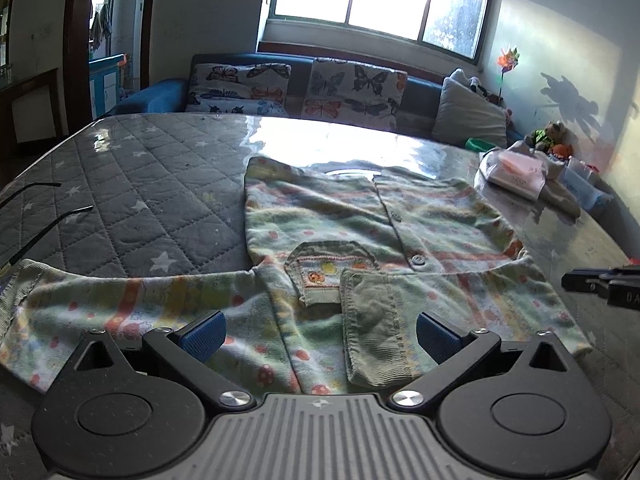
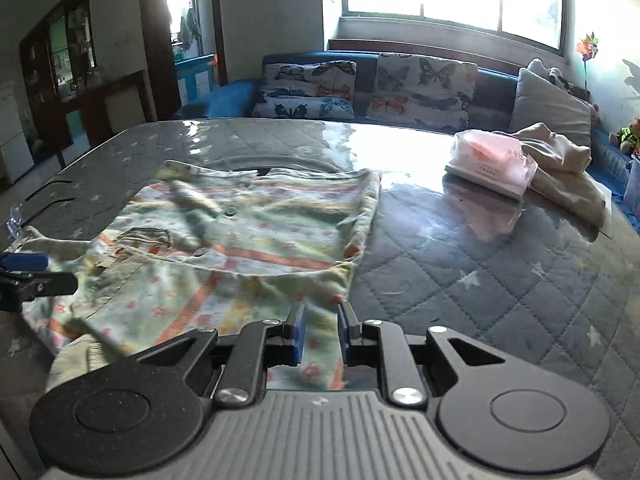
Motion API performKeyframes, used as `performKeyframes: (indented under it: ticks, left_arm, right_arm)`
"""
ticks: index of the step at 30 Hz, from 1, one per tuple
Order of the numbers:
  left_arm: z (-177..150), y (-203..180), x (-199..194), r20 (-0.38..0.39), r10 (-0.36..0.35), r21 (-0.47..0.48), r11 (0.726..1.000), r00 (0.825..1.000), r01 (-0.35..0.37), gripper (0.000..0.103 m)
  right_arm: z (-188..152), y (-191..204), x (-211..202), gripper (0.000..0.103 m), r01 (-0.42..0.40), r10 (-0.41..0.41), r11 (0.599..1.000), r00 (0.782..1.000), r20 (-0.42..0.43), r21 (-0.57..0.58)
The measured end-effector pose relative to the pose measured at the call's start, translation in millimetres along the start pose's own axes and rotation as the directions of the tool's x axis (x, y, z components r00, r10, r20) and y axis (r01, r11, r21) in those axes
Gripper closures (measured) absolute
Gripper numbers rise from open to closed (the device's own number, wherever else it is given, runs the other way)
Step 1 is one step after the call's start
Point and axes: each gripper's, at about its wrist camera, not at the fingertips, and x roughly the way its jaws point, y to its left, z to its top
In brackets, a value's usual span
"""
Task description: Fold clothes
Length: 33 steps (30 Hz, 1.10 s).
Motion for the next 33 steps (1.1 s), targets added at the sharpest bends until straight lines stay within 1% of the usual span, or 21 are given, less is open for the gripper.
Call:
performKeyframes:
  ticks: [1,4,6,9,15,17,20,21,22,25,27,28,29,30,32,33]
  left_arm:
    - [-0.3,1.2,0.9,-0.003,0.008,-0.002,1.0,1.0,-0.008,0.0]
    - [-0.6,5.5,2.8,-0.011,0.029,-0.012,0.999,1.0,-0.029,0.001]
    - [-0.1,8.9,3.3,-0.012,0.039,-0.018,0.999,0.999,-0.039,0.001]
    - [0.8,13.0,5.4,-0.017,0.049,-0.022,0.999,0.999,-0.049,0.001]
    - [-1.3,16.9,12.4,-0.04,0.062,-0.029,0.998,0.997,-0.063,0.001]
    - [-2.0,17.7,15.3,-0.048,0.064,-0.032,0.997,0.997,-0.065,0.001]
    - [-2.9,17.8,18.0,-0.057,0.064,-0.032,0.997,0.996,-0.066,0.001]
    - [-2.9,17.8,18.7,-0.058,0.065,-0.029,0.997,0.996,-0.067,0.001]
    - [-2.9,17.9,19.3,-0.059,0.067,-0.025,0.997,0.996,-0.069,0.001]
    - [-2.5,18.3,21.1,-0.061,0.072,-0.015,0.997,0.996,-0.073,0.001]
    - [-2.4,18.3,22.1,-0.062,0.074,-0.008,0.997,0.995,-0.075,0.001]
    - [-2.6,18.2,22.8,-0.062,0.077,-0.002,0.997,0.995,-0.077,0.001]
    - [-2.9,18.2,23.1,-0.062,0.08,0.0,0.997,0.995,-0.08,0.001]
    - [-3.1,18.2,23.4,-0.061,0.083,0.002,0.997,0.995,-0.083,0.001]
    - [-2.8,18.2,23.3,-0.061,0.084,0.002,0.996,0.995,-0.084,0.001]
    - [-2.6,18.3,23.3,-0.062,0.085,0.001,0.996,0.994,-0.085,0.001]
  right_arm:
    - [1.7,1.8,4.0,0.084,0.003,-0.003,1.0,1.0,0.006,-0.02]
    - [6.9,7.5,20.8,0.075,0.017,-0.016,0.997,1.0,0.015,-0.074]
    - [10.1,7.9,31.0,0.074,0.012,-0.012,0.998,1.0,0.013,-0.067]
    - [13.9,7.6,42.6,0.068,0.003,-0.002,0.999,1.0,0.013,-0.052]
    - [15.5,12.3,56.5,0.069,0.038,-0.037,0.998,0.999,0.014,-0.057]
    - [18.2,11.0,61.4,0.069,0.052,-0.052,0.998,0.999,0.01,-0.024]
    - [19.8,8.3,68.9,0.072,0.07,-0.071,0.998,0.997,-0.016,-0.006]
    - [19.6,7.5,70.9,0.075,0.075,-0.075,0.997,0.997,-0.023,-0.005]
    - [19.0,7.8,71.7,0.083,0.079,-0.08,0.997,0.997,-0.025,-0.017]
    - [19.2,8.0,71.0,0.091,0.091,-0.092,0.995,0.995,-0.025,-0.048]
    - [19.9,6.2,69.4,0.093,0.112,-0.113,0.992,0.993,-0.02,-0.056]
    - [19.6,3.4,68.6,0.097,0.133,-0.134,0.989,0.991,-0.014,-0.056]
    - [19.2,0.3,67.8,0.097,0.156,-0.157,0.986,0.988,-0.007,-0.056]
    - [18.8,-3.2,68.0,0.097,0.16,-0.161,0.986,0.987,-0.011,-0.052]
    - [17.0,-17.0,67.9,0.097,0.138,-0.138,0.99,0.99,-0.036,0.005]
    - [16.4,-17.8,65.4,0.097,0.149,-0.149,0.989,0.989,-0.025,-0.004]
